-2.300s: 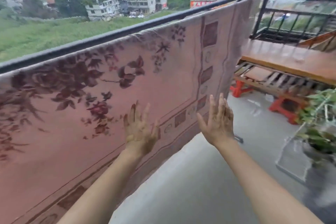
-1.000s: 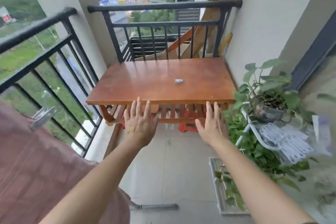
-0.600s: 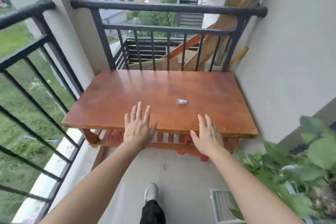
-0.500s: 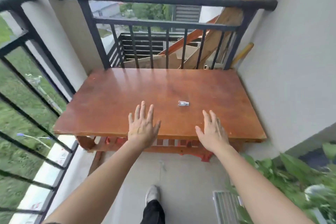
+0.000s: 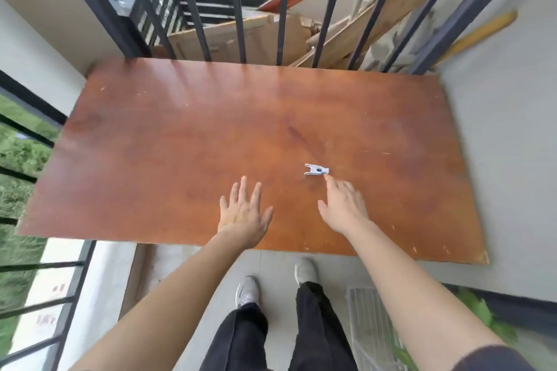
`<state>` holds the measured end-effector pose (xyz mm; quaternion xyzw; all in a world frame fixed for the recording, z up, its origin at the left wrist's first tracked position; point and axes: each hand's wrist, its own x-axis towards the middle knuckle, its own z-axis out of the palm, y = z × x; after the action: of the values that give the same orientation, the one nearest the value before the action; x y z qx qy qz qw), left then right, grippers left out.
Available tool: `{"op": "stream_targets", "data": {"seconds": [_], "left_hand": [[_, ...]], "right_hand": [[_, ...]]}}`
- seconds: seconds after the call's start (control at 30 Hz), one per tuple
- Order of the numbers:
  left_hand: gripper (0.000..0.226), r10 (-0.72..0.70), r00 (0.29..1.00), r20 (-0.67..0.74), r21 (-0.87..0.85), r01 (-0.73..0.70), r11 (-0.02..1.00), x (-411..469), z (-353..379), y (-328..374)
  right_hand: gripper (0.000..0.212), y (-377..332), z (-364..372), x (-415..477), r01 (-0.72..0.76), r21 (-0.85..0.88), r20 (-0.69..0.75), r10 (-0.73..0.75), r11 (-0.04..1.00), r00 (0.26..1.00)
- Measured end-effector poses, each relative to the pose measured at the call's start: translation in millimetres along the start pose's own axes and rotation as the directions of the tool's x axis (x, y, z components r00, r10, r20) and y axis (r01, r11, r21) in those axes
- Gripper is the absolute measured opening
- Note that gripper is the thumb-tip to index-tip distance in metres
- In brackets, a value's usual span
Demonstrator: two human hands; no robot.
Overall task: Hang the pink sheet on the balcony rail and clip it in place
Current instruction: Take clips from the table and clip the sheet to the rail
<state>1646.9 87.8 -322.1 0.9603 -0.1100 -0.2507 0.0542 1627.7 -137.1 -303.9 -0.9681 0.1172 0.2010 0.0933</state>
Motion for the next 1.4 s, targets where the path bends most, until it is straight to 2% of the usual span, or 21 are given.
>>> {"op": "stream_targets", "data": {"seconds": [0.1,0.23,0.3,0.37,0.43,0.57,0.63,0.77,0.83,0.9,0.97,1.07,1.17,1.33,1.4], "left_hand": [[0.069,-0.084,0.987,0.136,-0.084,0.096,0.992,18,28,-4],[0.069,-0.177,0.948,0.265,-0.095,0.209,0.973,21,60,-11],[0.069,-0.178,0.949,0.261,-0.074,0.204,0.976,18,68,-12],[0.068,-0.177,0.952,0.251,-0.071,0.201,0.977,17,70,-13],[0.065,-0.182,0.952,0.245,-0.090,0.209,0.974,16,69,-13],[0.060,-0.192,0.947,0.257,-0.140,0.233,0.962,14,62,-15],[0.059,-0.247,0.944,0.220,-0.154,0.284,0.946,10,53,-17],[0.056,-0.417,0.908,0.046,-0.308,0.410,0.858,-16,23,-35],[0.055,-0.497,0.866,-0.056,-0.364,0.446,0.818,-38,6,-55],[0.054,-0.593,0.790,-0.155,-0.404,0.497,0.768,-66,-13,-77],[0.054,-0.690,0.688,-0.225,-0.455,0.552,0.699,-102,-31,-101],[0.057,-0.806,0.515,-0.293,-0.514,0.626,0.587,-162,-46,-127],[0.068,-0.884,0.336,-0.325,-0.575,0.673,0.466,-225,-46,-128],[0.058,-0.948,-0.016,-0.317,-0.682,0.699,0.216,-319,0,-69],[0.055,-0.953,-0.147,-0.263,-0.727,0.680,0.096,-354,27,-33]], "right_hand": [[0.069,-2,16,42,0.052,-0.030,0.053,-0.050,0.998,0.997],[0.070,4,39,81,0.096,-0.058,0.127,-0.089,0.994,0.988],[0.057,7,48,96,0.144,-0.070,0.100,-0.137,0.987,0.986],[0.032,10,54,106,0.183,-0.056,0.008,-0.182,0.982,0.983],[0.017,10,53,108,0.193,-0.029,-0.005,-0.194,0.981,0.981],[0.021,-1,44,98,0.147,0.059,0.063,-0.151,0.987,0.987],[0.029,-13,38,86,0.125,0.122,0.078,-0.135,0.985,0.988],[0.059,-60,14,58,0.162,0.255,0.092,-0.191,0.953,0.977],[0.048,-93,0,42,0.268,0.293,0.006,-0.282,0.918,0.959],[0.032,-132,-18,23,0.375,0.310,-0.048,-0.379,0.874,0.924],[0.026,-174,-33,3,0.468,0.346,-0.066,-0.477,0.813,0.877],[0.022,-229,-48,-33,0.613,0.414,-0.077,-0.645,0.673,0.760],[0.025,-264,-48,-70,0.735,0.438,-0.068,-0.795,0.519,0.602],[0.029,-282,-9,-140,0.813,0.488,0.089,-0.944,0.318,0.317],[0.032,-279,11,-178,0.822,0.524,0.143,-0.974,0.223,0.173]]}}
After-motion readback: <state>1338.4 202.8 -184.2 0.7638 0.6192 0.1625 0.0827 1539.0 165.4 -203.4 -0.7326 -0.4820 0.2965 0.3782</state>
